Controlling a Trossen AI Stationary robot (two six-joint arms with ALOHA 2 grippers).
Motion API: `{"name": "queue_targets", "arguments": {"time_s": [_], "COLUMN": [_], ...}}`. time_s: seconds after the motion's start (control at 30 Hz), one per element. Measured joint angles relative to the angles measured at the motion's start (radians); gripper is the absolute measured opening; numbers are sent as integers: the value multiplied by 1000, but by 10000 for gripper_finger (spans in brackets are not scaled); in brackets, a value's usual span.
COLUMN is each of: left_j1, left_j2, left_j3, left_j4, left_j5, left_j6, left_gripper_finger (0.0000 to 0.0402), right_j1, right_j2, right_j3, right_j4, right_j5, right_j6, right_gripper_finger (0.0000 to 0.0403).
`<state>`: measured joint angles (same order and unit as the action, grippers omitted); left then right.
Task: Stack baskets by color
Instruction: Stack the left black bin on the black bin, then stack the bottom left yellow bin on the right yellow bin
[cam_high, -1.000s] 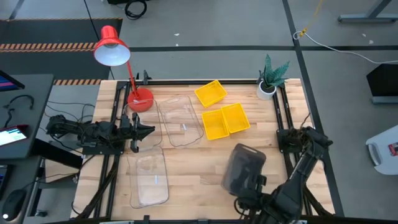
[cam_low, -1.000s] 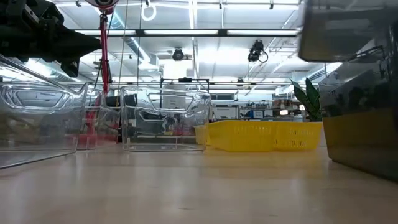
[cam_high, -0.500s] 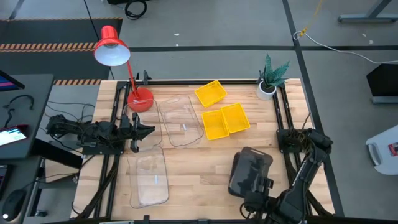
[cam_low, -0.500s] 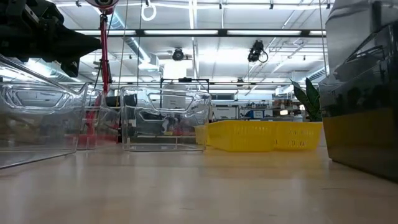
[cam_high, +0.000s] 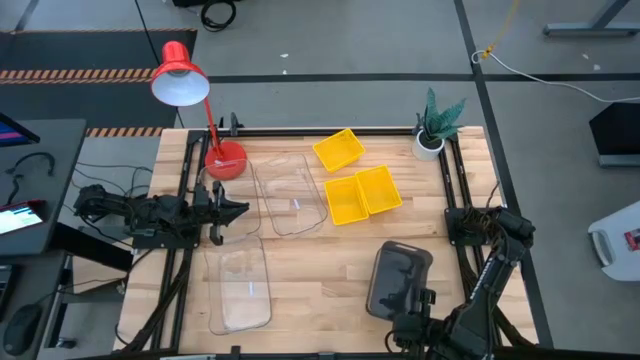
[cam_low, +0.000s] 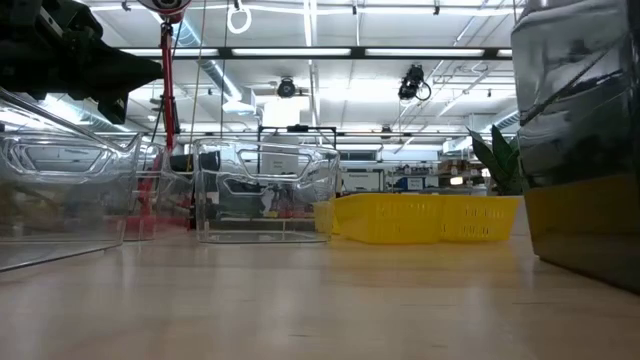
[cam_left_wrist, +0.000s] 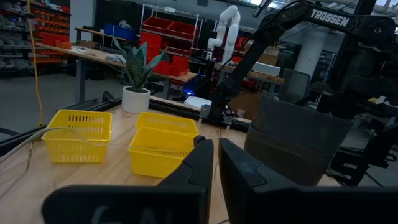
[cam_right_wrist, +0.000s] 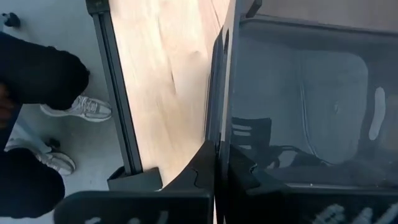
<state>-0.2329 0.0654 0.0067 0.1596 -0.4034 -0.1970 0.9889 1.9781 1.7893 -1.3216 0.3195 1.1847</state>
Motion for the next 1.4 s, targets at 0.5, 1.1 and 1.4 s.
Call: {"name": "queue_targets", "arguments": {"time_s": [0.5,1.1,1.4], "left_j1": [0,0,0], "left_j2": [0,0,0], "left_j3": [0,0,0], "left_j4": [0,0,0], "left_j5": [0,0,0], "left_j6": [0,0,0], "left_gripper_finger": [32,31,34], "right_j1": [-8,-69,-119], "right_j2": [0,0,-1], "right_j3": [0,29,85], "right_j4": [2,-27,-53], "right_j5": [-17,-192,-244], "right_j6": [17,20,4], "right_gripper_finger": [44,76,86]}}
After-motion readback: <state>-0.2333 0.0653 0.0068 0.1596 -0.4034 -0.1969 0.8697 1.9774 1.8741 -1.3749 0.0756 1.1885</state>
